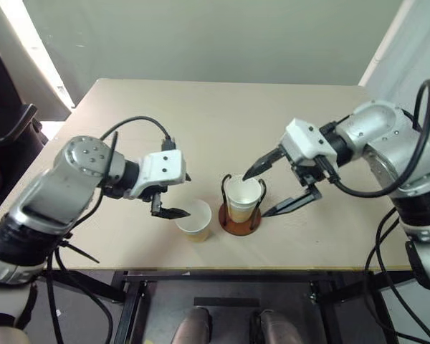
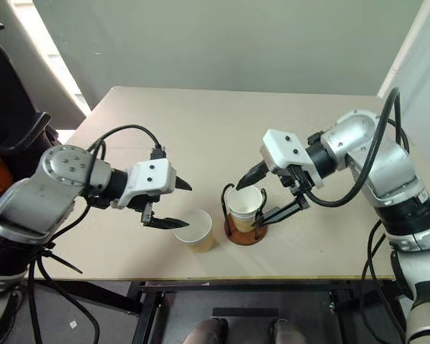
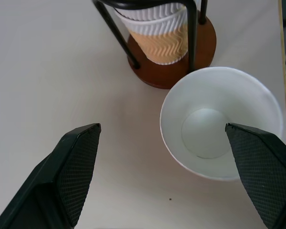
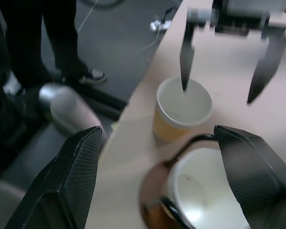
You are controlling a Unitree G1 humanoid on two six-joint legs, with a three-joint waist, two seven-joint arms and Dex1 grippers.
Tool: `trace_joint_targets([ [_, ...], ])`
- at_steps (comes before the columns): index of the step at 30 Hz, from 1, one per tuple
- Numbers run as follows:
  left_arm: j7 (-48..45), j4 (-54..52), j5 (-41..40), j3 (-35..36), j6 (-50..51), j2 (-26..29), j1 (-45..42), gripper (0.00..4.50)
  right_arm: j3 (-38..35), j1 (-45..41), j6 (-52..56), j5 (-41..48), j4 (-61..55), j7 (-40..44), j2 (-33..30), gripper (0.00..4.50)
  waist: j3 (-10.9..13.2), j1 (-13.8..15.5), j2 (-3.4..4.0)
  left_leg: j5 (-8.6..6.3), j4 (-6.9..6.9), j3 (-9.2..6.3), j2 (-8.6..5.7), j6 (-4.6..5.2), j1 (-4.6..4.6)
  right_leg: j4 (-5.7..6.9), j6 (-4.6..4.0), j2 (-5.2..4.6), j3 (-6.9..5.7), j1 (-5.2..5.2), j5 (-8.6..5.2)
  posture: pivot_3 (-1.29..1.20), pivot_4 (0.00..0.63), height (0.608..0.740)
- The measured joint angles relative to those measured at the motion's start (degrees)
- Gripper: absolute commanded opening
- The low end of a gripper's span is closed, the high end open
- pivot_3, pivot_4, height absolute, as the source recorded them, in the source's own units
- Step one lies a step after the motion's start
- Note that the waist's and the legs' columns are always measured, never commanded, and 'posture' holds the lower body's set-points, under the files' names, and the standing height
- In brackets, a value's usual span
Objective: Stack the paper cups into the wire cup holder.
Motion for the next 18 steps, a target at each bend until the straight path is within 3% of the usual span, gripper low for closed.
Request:
trace_joint_targets([
  [5,-0.1,5.0,6.1,-4.2,-2.1,-3.5,-1.8,4.5,-6.2,7.3,10.3,3.4,-8.3,-12.5,1.7,3.88,0.0,0.0,-0.04,0.09,0.02,-0.01,0.01,0.06,0.05,0.0,0.13,0.0,0.0,0.09,0.07,0.0,0.15,0.74],
  [10,-1.4,6.3,8.9,-5.7,-3.4,-4.5,-1.8,4.5,-11.8,9.0,17.9,4.8,-10.3,-24.3,3.8,3.88,0.0,0.0,-0.05,0.1,0.05,0.0,0.0,0.1,0.02,-0.06,0.26,0.0,0.02,0.09,0.14,0.0,0.15,0.74],
  [17,-2.9,7.9,10.4,-5.7,-5.0,-5.5,-1.7,4.5,-17.4,16.0,22.8,10.5,-14.2,-26.1,-1.1,3.88,0.0,0.8,-0.05,0.06,0.06,0.0,-0.08,0.08,-0.12,-0.16,0.67,-0.01,0.02,0.09,0.24,0.0,0.15,0.74],
  [18,-3.2,8.1,10.4,-5.7,-5.2,-5.6,-1.7,4.32,-18.4,16.9,23.3,11.8,-15.1,-25.5,-2.2,3.91,0.0,0.8,-0.05,0.05,0.06,0.0,-0.08,0.07,-0.12,-0.15,0.7,-0.01,0.03,0.09,0.23,0.0,0.15,0.74],
])
